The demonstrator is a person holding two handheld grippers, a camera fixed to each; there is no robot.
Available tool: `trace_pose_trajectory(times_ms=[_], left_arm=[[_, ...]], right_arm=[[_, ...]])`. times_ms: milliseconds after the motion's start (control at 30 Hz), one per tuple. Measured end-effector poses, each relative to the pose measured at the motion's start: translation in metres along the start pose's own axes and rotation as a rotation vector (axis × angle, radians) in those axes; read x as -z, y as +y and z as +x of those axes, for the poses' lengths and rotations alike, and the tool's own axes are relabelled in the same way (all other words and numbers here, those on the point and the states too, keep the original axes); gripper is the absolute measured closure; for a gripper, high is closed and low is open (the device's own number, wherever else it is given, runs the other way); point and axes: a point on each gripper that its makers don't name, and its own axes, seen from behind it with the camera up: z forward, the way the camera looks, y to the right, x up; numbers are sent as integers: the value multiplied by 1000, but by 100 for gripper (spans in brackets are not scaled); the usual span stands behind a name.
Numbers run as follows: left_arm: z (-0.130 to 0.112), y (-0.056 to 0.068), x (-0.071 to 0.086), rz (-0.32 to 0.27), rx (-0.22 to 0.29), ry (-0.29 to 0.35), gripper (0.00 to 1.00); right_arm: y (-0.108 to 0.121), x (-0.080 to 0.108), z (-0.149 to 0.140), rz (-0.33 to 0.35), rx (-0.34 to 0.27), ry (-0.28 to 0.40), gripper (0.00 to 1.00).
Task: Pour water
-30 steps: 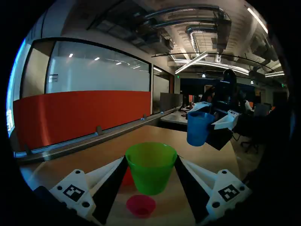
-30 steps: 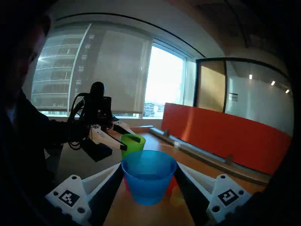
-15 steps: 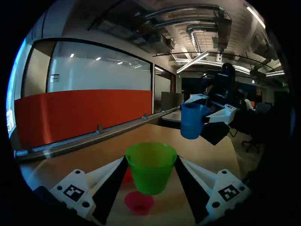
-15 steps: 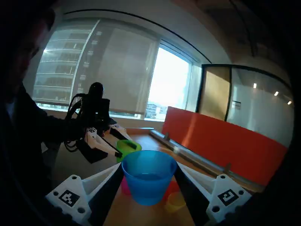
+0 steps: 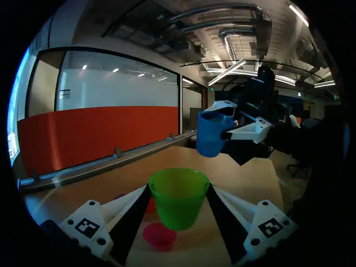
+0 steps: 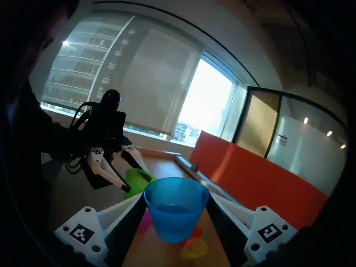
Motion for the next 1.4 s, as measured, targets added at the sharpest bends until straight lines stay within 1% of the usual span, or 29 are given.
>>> trace_pose_trajectory(times_ms=[167,367,700,1100,1400], left_arm=[[-2,2,2,2,4,1,13],[-4,6,3,-1,7,-1,13],[-4,7,4,2,15,5,12],[-8,10,4,-4,23,9,13],[-11,13,4,-12,26,8,13]], right_arm=[[-2,-5,6,0,59,3,8],[6,-13,15,1,114,7,8],[8,-25,20,8,218,-3,8],[13,-42,34,13,306,-1,8],[19,-54,44,4,371,4,8]])
